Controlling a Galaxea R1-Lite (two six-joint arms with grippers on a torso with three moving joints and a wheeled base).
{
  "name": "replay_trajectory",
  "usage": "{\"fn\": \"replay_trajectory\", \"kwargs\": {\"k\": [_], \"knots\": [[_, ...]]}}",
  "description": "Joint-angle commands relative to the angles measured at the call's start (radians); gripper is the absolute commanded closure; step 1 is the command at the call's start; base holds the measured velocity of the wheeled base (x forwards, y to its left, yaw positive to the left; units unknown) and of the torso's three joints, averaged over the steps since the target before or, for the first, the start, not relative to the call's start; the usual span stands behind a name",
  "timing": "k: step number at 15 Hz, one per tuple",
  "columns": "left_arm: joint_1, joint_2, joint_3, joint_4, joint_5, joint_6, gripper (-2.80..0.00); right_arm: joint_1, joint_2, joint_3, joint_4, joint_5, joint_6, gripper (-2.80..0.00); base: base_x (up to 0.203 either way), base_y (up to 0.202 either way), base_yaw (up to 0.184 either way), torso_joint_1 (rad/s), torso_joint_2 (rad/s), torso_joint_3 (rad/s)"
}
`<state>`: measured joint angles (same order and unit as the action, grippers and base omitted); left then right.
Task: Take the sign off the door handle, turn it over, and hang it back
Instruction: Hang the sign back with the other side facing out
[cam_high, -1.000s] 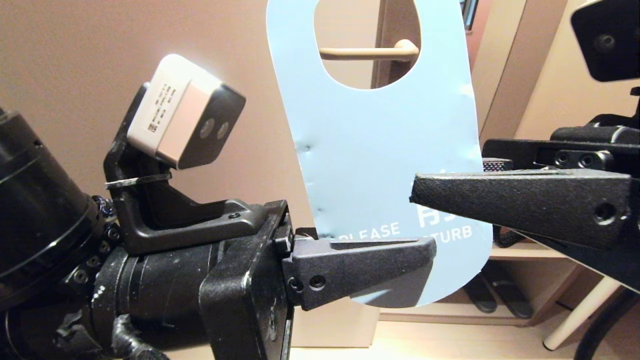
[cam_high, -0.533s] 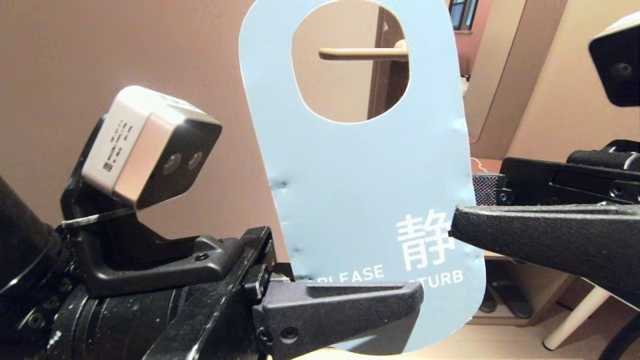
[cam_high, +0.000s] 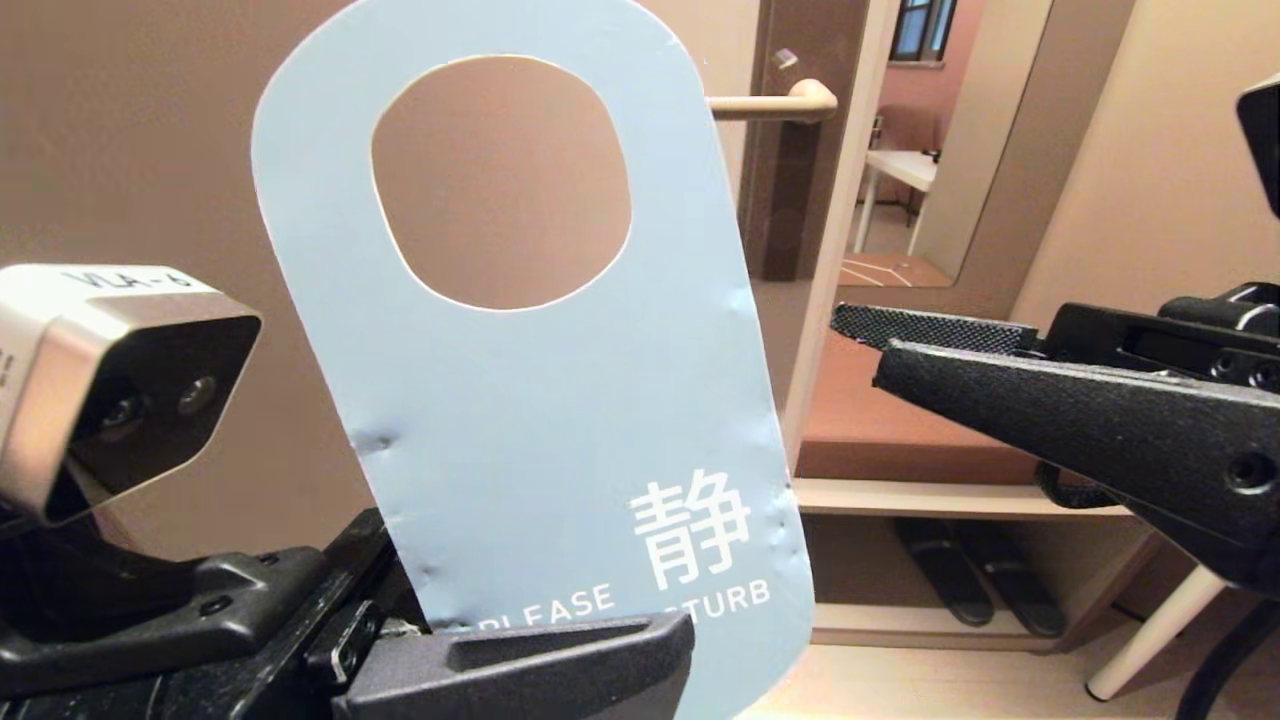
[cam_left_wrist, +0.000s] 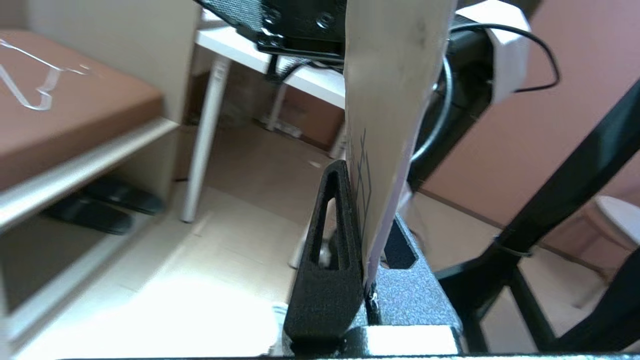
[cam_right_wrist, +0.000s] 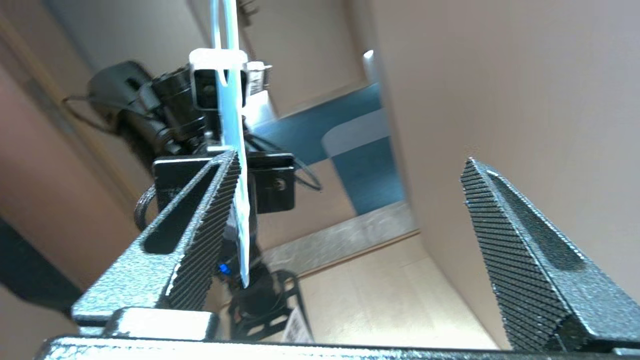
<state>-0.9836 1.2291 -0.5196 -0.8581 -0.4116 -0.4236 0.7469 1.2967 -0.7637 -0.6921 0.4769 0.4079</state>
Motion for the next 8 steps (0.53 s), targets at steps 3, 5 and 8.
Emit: {"fn": "replay_trajectory", "kwargs": {"k": [3,5,8], "knots": [[0.036,-0.006,0.009,-0.004,0.004,0.028,0.00,0.000,-0.013,0.027,-0.003,-0.061,-0.052,-2.80,0.000,0.000,0.000,0.000,0.00,0.000],[0.084,-0.003,0.027,-0.002,0.004,0.070,0.00,-0.001,-0.008,0.045,-0.003,-0.127,-0.072,-2.80,0.000,0.000,0.000,0.000,0.00,0.000],[0.173,-0.002,0.051,-0.001,0.004,0.117,0.00,-0.061,-0.001,0.099,-0.003,-0.161,-0.145,-2.80,0.000,0.000,0.000,0.000,0.00,0.000]]}}
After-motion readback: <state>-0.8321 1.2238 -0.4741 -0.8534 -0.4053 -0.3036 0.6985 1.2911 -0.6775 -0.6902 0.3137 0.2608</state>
